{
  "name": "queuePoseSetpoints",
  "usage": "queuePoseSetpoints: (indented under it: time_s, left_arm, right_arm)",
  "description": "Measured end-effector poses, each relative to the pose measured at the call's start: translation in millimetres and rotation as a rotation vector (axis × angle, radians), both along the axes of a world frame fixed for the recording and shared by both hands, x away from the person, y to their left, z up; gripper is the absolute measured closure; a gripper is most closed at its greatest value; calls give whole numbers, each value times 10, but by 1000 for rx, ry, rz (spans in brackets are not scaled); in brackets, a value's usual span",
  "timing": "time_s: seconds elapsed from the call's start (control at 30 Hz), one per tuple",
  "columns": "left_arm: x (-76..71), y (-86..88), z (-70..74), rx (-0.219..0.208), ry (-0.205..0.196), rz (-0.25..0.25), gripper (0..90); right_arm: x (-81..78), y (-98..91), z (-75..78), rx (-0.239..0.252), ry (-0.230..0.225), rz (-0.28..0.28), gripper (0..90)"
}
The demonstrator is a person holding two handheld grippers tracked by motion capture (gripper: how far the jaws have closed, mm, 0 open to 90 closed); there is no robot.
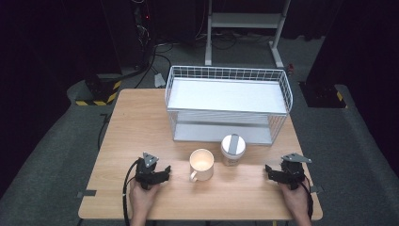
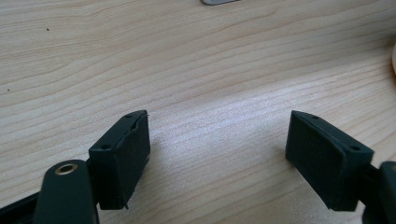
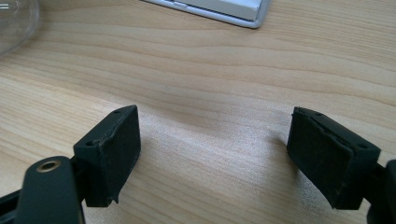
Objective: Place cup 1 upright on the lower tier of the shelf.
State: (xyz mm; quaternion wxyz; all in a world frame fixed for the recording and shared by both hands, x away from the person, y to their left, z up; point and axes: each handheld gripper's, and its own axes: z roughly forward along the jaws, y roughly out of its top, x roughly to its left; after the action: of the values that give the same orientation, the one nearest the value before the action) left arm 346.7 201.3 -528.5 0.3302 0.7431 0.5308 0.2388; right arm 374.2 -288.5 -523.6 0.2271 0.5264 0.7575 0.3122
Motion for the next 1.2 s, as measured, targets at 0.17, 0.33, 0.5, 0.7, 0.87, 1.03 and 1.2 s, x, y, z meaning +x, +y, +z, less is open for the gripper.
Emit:
queuePoseSetpoints:
  time_s: [0.17, 0.33, 0.5, 0.7, 0.87, 1.03, 1.2]
  left_arm:
    - [-2, -2, -1, -2, 0, 4, 221]
    - [-2, -2, 0, -2, 0, 5, 221]
    - [-2, -3, -1, -2, 0, 5, 220]
    - [-3, -3, 1, -2, 2, 5, 220]
    - [-3, -4, 0, -2, 0, 7, 220]
    - [-3, -4, 0, -2, 0, 7, 220]
    - [-3, -4, 0, -2, 1, 6, 220]
  right_arm:
    - [1, -2, 0, 1, 0, 3, 172]
    - [2, -2, 0, 1, 0, 2, 171]
    - [2, -2, 0, 0, 0, 3, 171]
    - [-24, 30, -1, 0, 8, 6, 142]
    - [-80, 47, 10, 26, -16, 37, 138]
    - [-166, 120, 18, 57, -48, 94, 133]
    - [-219, 198, 41, 110, -71, 129, 126]
